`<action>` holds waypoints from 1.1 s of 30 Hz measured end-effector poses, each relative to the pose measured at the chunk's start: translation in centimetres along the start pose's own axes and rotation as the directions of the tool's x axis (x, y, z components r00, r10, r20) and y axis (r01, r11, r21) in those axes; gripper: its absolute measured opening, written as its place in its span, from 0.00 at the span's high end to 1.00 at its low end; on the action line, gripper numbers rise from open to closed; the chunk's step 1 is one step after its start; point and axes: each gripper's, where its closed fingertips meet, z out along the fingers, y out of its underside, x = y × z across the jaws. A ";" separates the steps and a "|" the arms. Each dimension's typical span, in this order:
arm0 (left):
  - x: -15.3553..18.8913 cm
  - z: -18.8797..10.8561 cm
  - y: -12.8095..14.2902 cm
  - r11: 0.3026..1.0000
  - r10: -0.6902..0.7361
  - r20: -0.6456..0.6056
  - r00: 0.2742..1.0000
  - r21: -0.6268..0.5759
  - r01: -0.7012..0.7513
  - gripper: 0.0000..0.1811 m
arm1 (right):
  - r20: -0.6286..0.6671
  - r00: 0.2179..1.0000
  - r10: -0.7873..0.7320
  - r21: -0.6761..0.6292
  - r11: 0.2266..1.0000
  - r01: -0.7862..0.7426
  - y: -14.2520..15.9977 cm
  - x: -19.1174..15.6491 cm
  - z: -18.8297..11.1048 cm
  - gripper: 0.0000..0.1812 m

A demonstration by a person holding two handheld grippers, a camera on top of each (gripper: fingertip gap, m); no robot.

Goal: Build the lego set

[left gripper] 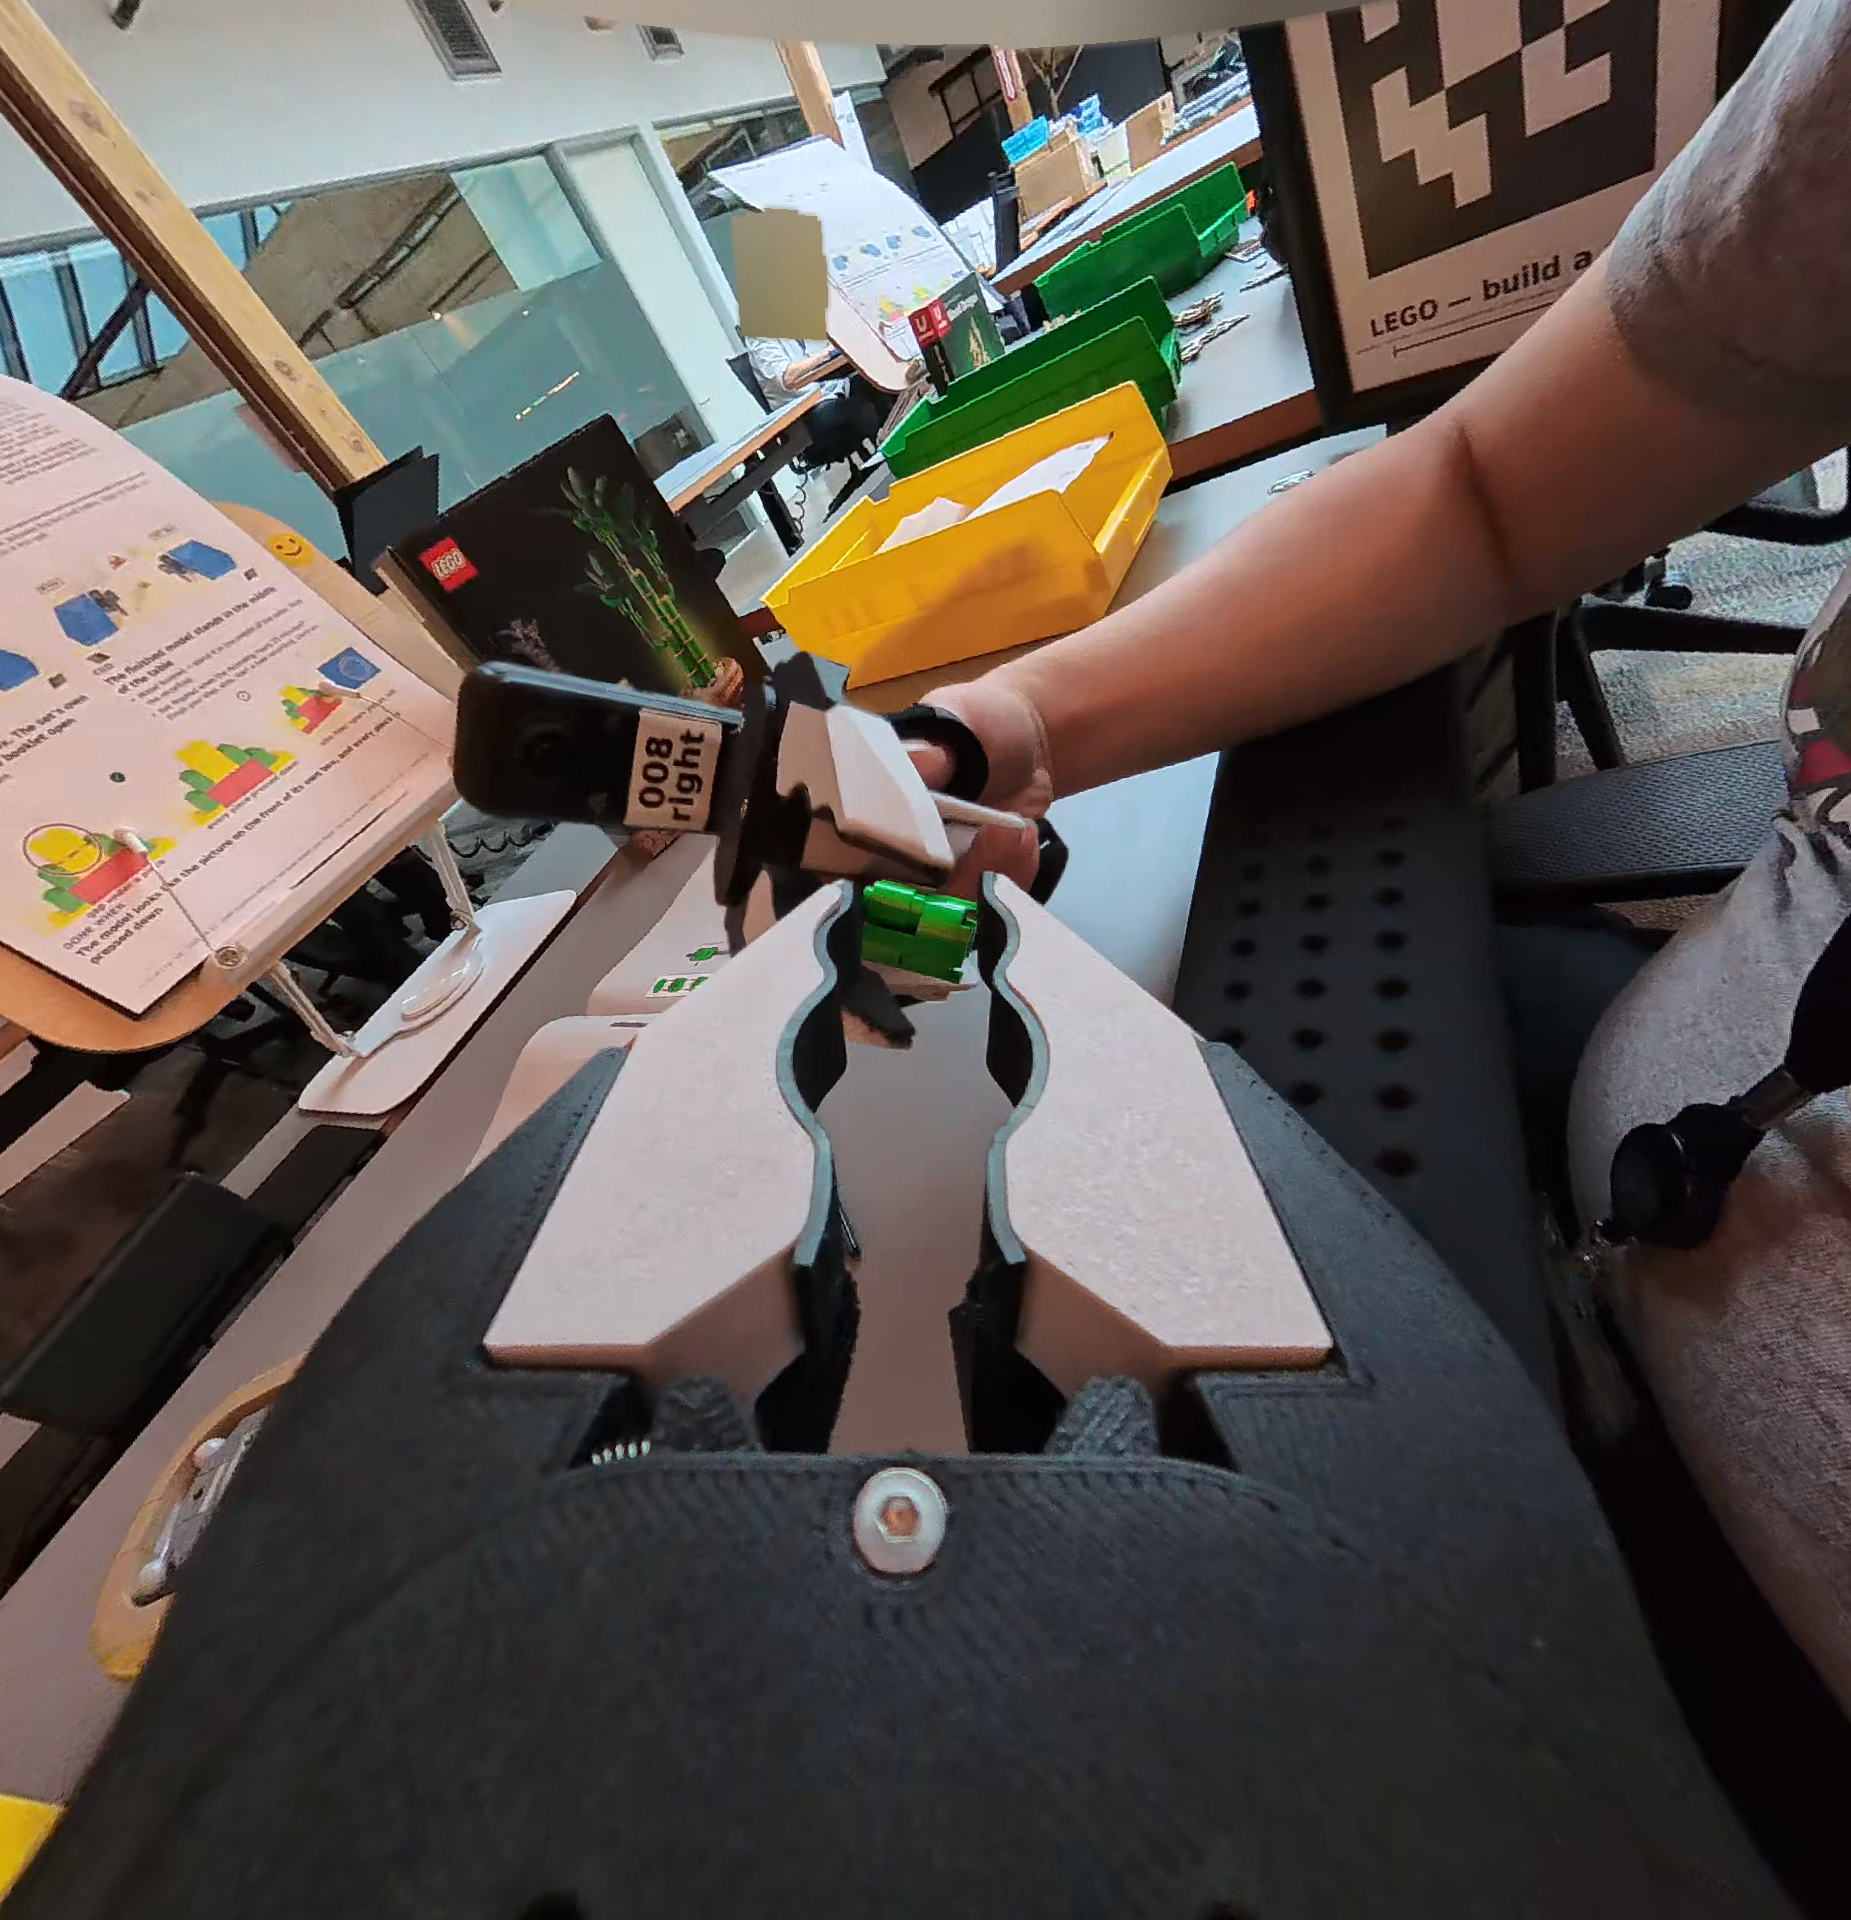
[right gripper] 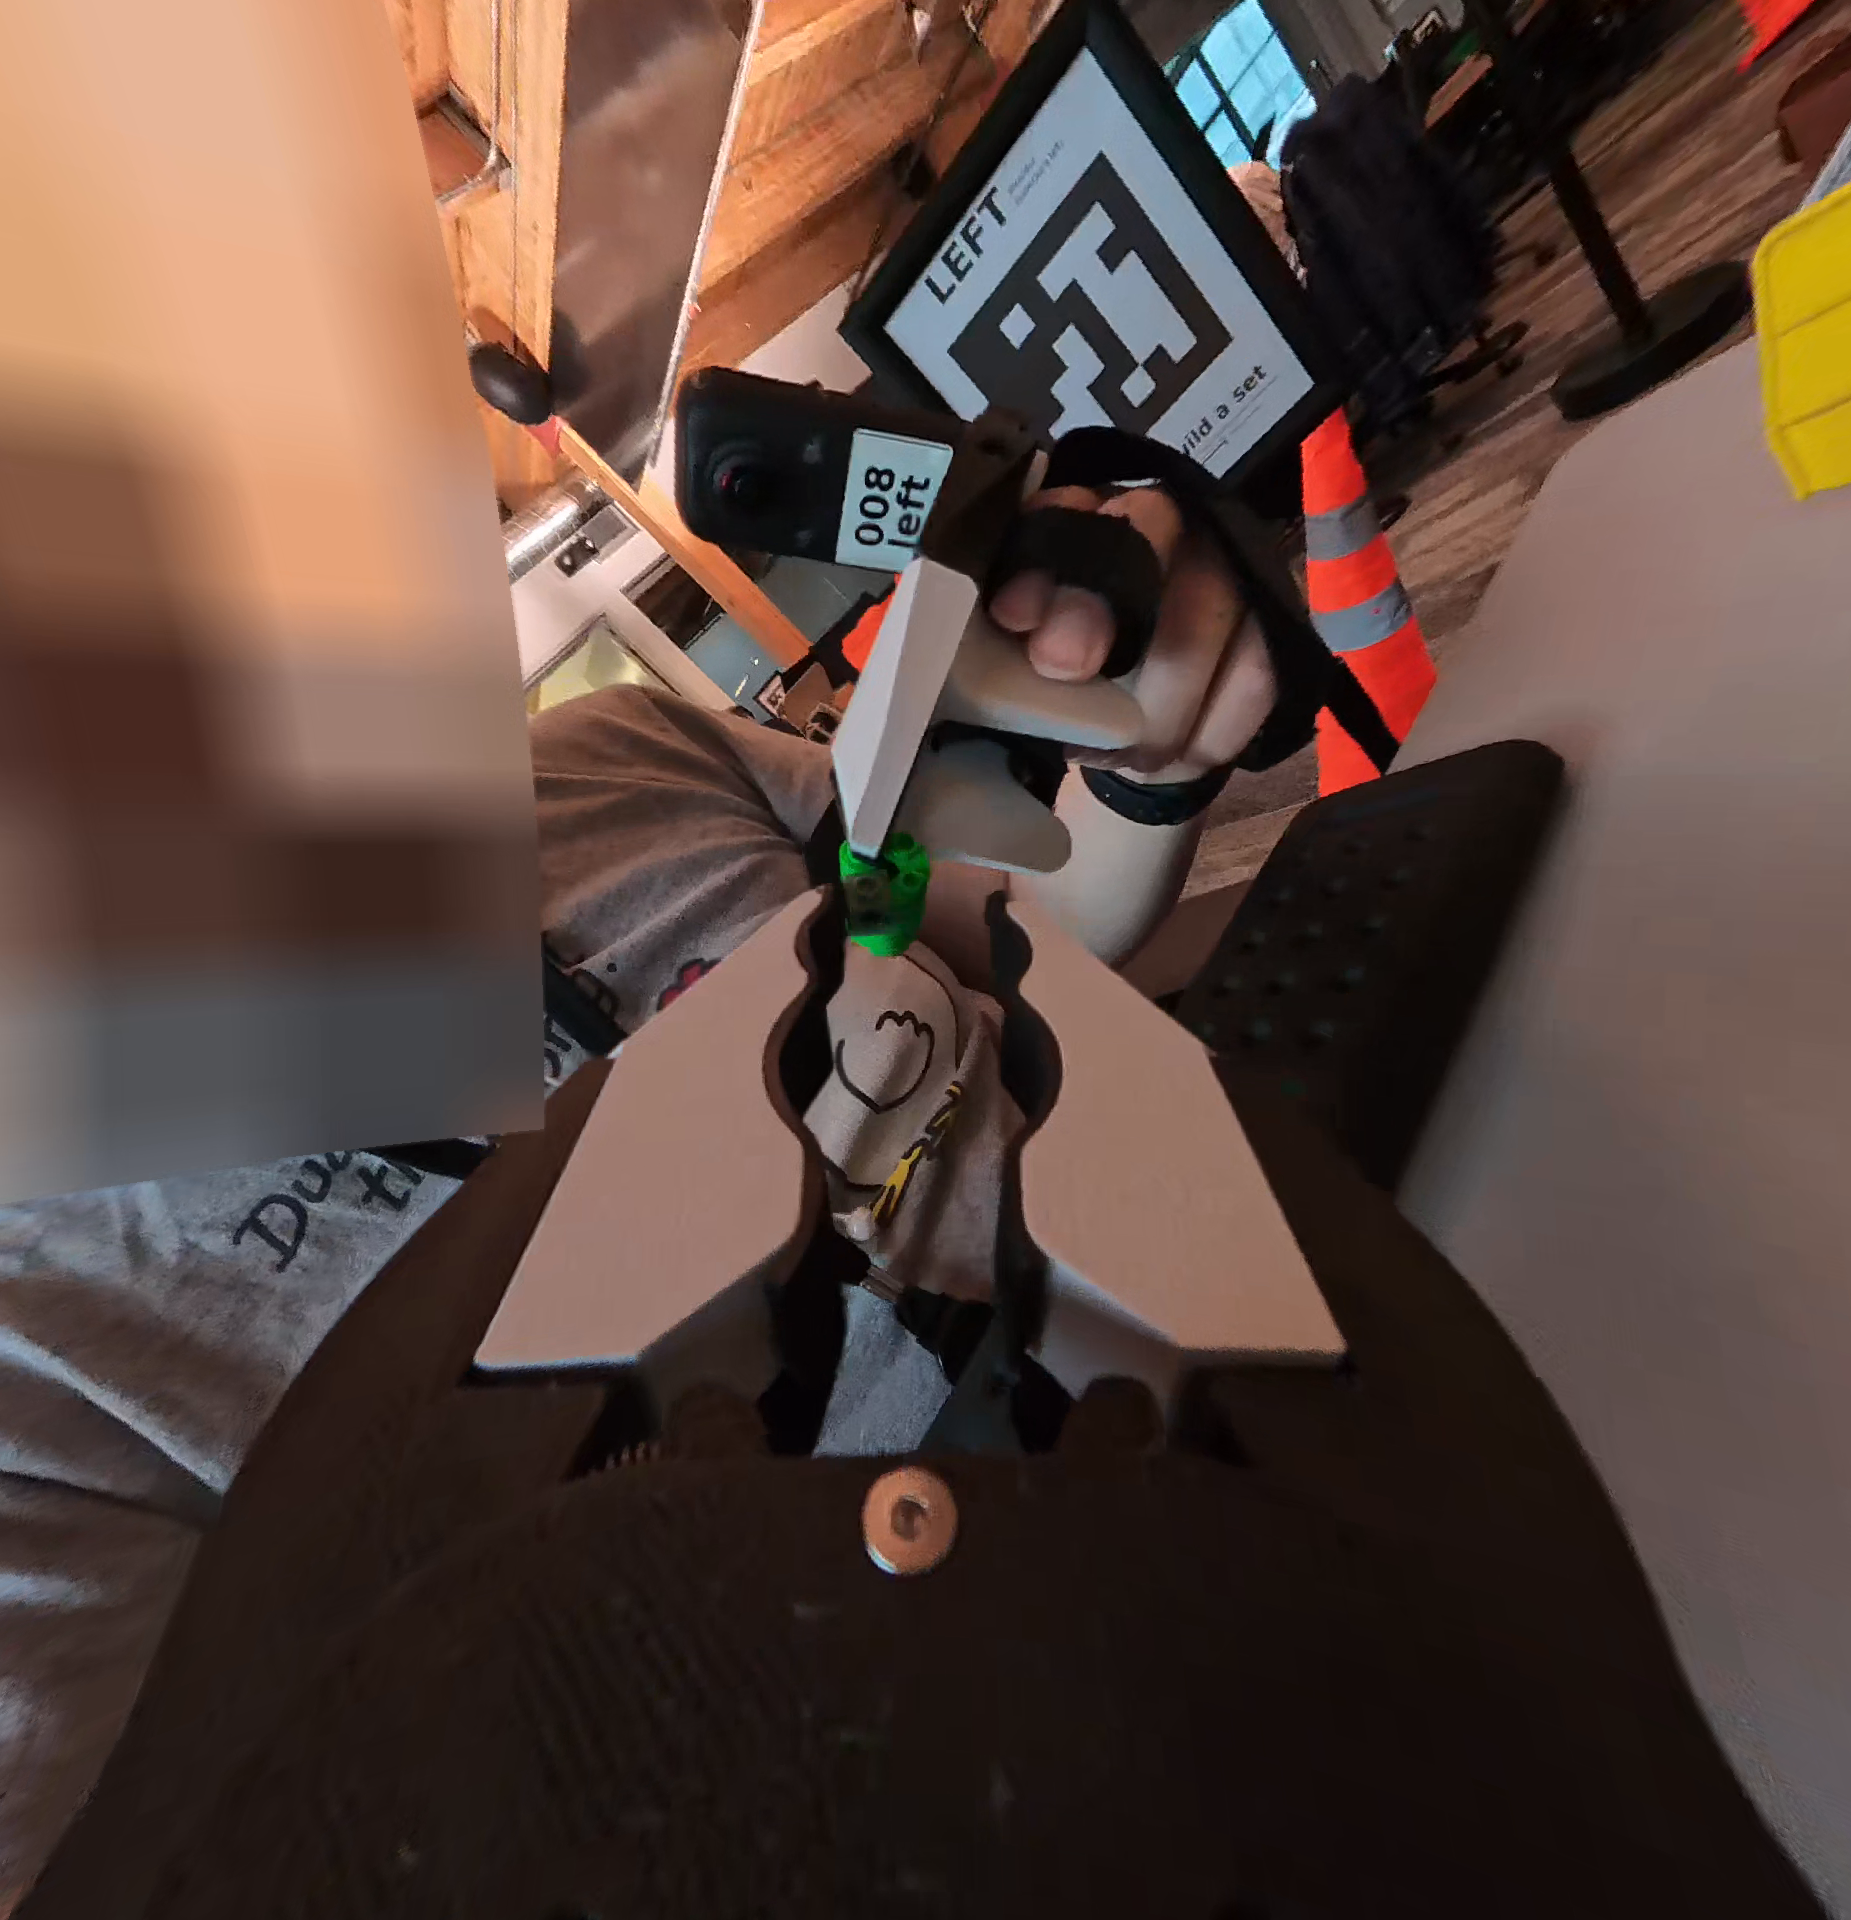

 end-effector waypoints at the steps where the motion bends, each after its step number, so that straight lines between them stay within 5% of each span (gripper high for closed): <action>1: 0.1 0.0 0.1 1.000 0.005 -0.010 1.000 0.001 -0.005 0.89 | 0.019 1.000 -0.006 -0.008 1.000 0.006 0.2 -0.3 0.1 0.88; 7: -0.1 -0.1 0.4 0.999 -0.016 -0.021 1.000 0.030 0.017 0.87 | -0.057 0.997 -0.059 0.022 0.998 0.060 0.1 -0.2 0.0 0.93; 10: -1.5 -1.3 1.4 0.992 -0.127 0.013 0.992 0.003 0.127 0.62 | -0.288 0.957 -0.023 0.130 0.989 0.063 -0.6 3.2 -1.5 0.93; 13: -3.6 -3.9 2.7 0.968 -0.252 0.092 0.963 0.002 0.253 0.56 | -0.694 0.715 -0.078 0.027 0.991 0.134 0.1 9.0 -3.8 0.92; 16: -5.8 -6.7 3.9 0.948 -0.307 0.234 0.923 -0.009 0.318 0.54 | -0.885 0.450 -0.116 -0.043 0.984 0.170 0.2 12.2 -5.1 0.92; 21: -6.2 -9.9 4.0 0.950 -0.280 0.334 0.900 -0.039 0.310 0.52 | -0.956 0.246 -0.162 -0.137 0.984 0.115 1.4 15.6 -6.2 0.93; 33: -5.7 -11.3 8.3 0.915 -0.197 0.395 0.897 -0.254 0.313 0.51 | -0.961 0.167 -0.220 -0.212 0.975 0.065 2.5 17.9 -6.3 0.92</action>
